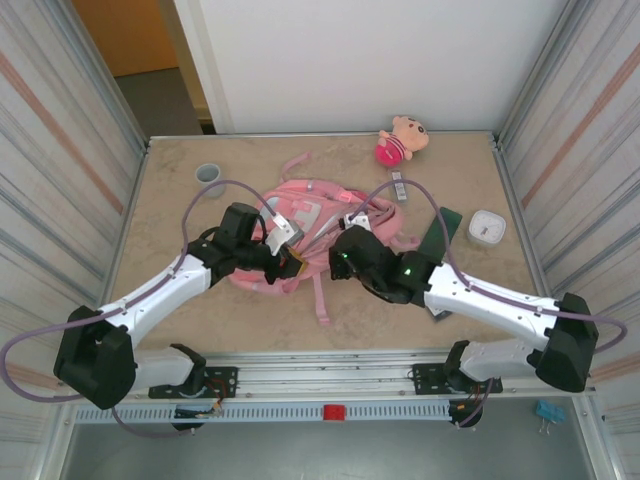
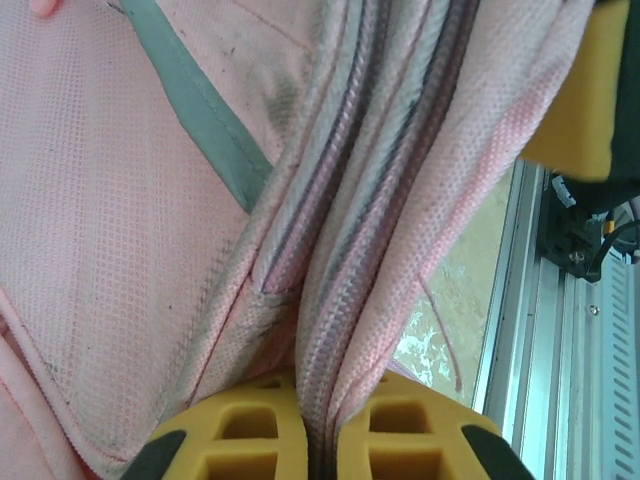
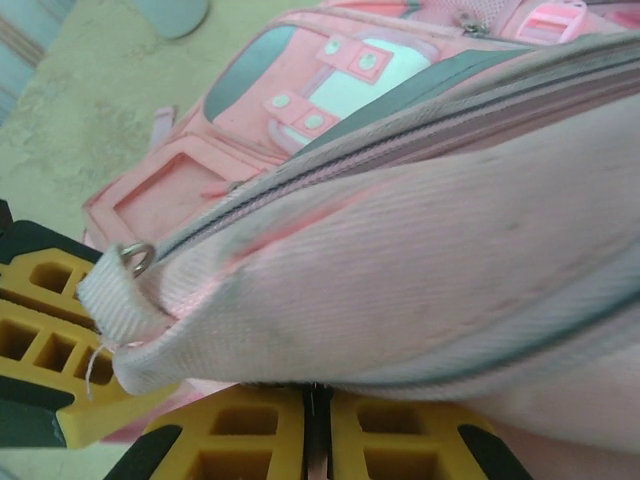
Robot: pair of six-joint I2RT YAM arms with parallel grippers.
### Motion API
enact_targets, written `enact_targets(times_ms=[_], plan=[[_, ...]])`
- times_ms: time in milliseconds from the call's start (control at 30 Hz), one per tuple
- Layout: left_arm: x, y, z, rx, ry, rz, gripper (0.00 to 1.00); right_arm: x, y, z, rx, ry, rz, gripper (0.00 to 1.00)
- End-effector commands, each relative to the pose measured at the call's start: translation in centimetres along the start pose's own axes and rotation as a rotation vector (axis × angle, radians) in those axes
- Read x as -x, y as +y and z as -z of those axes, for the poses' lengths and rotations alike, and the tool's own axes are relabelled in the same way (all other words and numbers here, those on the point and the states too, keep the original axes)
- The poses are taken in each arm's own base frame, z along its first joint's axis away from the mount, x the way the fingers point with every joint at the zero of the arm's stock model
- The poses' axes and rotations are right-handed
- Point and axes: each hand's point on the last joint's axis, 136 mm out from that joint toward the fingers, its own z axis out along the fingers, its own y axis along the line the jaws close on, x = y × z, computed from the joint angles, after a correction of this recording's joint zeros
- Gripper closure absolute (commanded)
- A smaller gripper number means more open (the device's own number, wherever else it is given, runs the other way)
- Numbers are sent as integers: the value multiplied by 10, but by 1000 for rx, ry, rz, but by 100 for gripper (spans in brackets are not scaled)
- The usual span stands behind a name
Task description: Pack books, pencil case, and school supplies into a backpack
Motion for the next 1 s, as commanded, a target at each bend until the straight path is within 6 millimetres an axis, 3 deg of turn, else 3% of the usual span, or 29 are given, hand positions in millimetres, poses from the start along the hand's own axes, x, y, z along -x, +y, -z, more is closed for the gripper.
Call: enact_targets(times_ms=[0,200,333,433,533,600,733,833,967], plan=[[6,-11,13,-32,0,-30,100,-2,-47,10,-92,54,19,100],[-1,-12,17,-15,22,-109,100,3,-65,18,81,155,-66,100],[-12,-12,21,8,63,-183,100,2,-58,23,272,250,-91,100],[-21,-7,26,50,100,-232,100,-3,-59,20,320,317,-94,100],[-27,-5,29,75,117,-276,99,-8,-44,18,420,359,-91,100],[-26,-5,31,85,111,-276,84,-8,-30,19,495,363,-93,100],[-7,-22,30,60,69,-283,40,-11,-10,21,554,361,-68,100],[12,-34,20,70,42,-327,28,-17,0,20,573,388,-58,100],[30,-41,5,59,23,-341,26,-20,11,23,605,400,-51,100]])
